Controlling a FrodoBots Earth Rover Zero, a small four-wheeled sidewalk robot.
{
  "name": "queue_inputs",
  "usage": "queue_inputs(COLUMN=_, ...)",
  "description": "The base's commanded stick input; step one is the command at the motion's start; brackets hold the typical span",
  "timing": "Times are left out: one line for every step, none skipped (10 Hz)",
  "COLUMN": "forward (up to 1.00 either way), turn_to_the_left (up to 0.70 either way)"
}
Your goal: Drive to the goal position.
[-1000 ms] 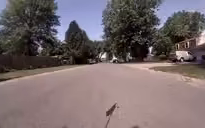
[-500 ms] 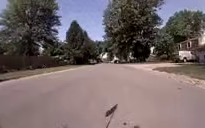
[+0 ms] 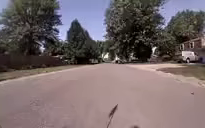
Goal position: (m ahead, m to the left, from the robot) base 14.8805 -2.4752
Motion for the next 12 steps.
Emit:
queue_inputs(forward=0.69, turn_to_the_left=0.03)
queue_inputs(forward=0.69, turn_to_the_left=0.03)
queue_inputs(forward=0.69, turn_to_the_left=0.03)
queue_inputs(forward=0.69, turn_to_the_left=0.03)
queue_inputs(forward=0.69, turn_to_the_left=0.03)
queue_inputs(forward=0.69, turn_to_the_left=0.03)
queue_inputs(forward=0.69, turn_to_the_left=0.03)
queue_inputs(forward=0.69, turn_to_the_left=0.03)
queue_inputs(forward=0.69, turn_to_the_left=0.03)
queue_inputs(forward=0.69, turn_to_the_left=0.03)
queue_inputs(forward=0.69, turn_to_the_left=0.03)
queue_inputs(forward=0.69, turn_to_the_left=0.03)
